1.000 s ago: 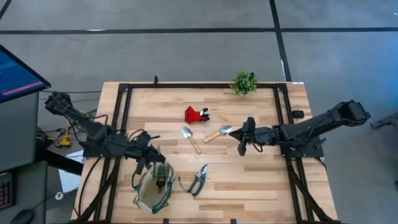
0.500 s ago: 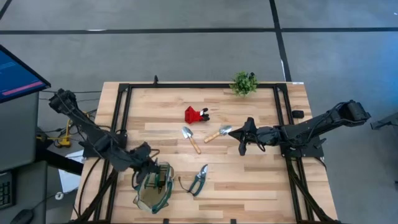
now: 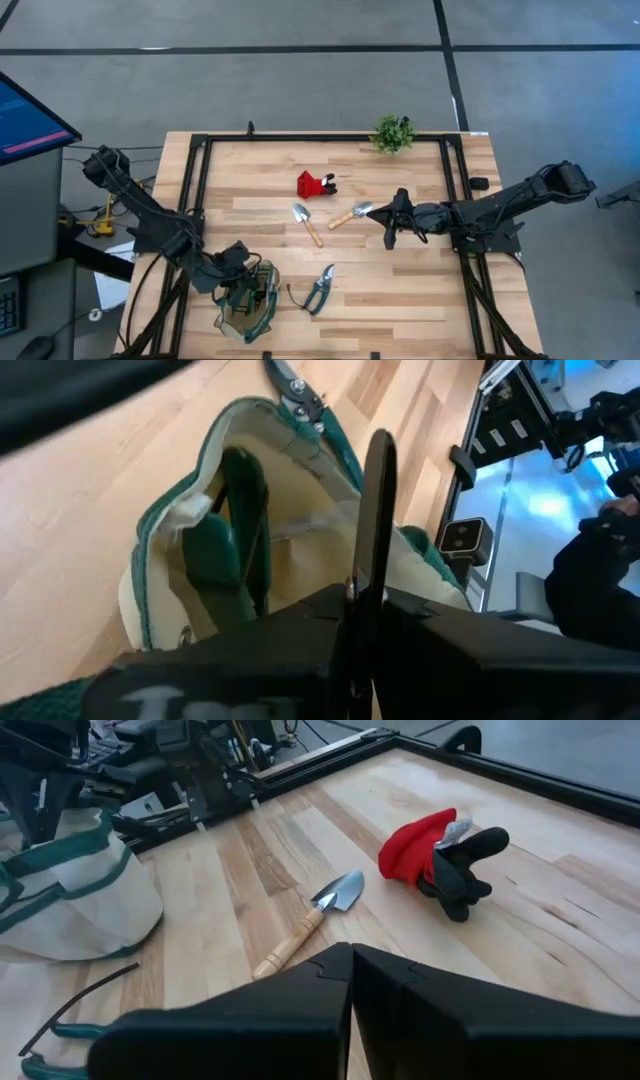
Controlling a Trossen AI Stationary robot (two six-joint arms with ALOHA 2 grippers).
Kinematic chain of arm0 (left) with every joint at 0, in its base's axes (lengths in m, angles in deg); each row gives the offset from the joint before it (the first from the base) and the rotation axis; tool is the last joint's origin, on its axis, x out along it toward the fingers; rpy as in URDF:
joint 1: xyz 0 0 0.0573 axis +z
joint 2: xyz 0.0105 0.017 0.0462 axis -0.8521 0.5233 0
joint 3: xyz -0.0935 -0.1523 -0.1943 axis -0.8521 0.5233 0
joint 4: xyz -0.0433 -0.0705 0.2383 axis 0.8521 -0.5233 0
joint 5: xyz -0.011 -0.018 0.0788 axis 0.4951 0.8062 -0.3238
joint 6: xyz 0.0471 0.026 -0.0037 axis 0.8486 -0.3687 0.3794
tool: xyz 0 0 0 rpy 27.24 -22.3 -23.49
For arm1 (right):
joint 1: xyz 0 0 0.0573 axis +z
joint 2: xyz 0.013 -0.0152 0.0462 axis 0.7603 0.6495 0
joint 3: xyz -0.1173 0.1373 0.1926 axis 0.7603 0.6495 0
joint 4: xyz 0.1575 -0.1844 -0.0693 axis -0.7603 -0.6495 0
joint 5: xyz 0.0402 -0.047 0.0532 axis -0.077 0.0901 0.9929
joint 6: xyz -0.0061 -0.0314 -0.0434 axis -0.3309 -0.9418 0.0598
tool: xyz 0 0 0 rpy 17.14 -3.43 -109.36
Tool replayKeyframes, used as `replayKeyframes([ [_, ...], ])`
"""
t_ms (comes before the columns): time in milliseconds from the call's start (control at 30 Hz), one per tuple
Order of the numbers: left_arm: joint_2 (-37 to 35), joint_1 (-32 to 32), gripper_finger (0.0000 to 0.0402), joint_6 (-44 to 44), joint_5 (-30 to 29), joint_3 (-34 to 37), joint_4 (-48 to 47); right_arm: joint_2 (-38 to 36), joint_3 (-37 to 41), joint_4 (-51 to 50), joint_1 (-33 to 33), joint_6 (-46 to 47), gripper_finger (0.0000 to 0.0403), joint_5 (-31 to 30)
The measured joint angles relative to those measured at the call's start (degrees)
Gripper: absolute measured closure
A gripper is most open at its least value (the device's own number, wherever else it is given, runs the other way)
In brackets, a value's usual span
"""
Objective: Pick & Place Garden tools in Gardening bag
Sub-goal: Put the green fruit pruner into the green gardening bag
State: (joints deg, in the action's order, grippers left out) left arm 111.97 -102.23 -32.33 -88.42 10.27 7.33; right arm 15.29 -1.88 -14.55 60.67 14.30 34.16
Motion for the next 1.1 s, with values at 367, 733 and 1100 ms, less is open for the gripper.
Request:
replayKeyframes([
  [367,5.4,-0.22,0.0396,-0.92,0.02,0.0,-0.02,0.0,0.0,0.0,0.0,-0.04,0.0403,0.07],
  [733,9.5,-0.18,0.0396,-3.73,1.86,-0.02,0.02,0.0,0.0,0.0,0.04,-0.15,0.0403,0.08],
  [1100,8.91,-0.18,0.0367,-3.61,4.49,-0.07,0.47,0.0,-0.02,-0.04,0.03,-0.46,0.0403,0.16],
])
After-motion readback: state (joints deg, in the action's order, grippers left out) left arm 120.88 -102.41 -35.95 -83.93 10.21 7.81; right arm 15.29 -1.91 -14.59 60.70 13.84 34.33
